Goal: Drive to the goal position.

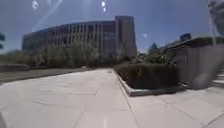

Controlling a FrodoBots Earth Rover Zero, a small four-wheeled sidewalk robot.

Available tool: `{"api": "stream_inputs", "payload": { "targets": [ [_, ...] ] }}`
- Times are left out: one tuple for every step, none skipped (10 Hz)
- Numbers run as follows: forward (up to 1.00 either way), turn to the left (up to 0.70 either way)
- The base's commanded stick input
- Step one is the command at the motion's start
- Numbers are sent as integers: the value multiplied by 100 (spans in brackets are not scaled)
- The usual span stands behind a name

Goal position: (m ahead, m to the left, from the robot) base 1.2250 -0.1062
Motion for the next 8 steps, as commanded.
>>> {"api": "stream_inputs", "payload": {
  "targets": [
    [63, -25],
    [63, -10],
    [63, 0],
    [63, 0],
    [63, 0],
    [64, 0],
    [65, 0],
    [65, 0]
  ]
}}
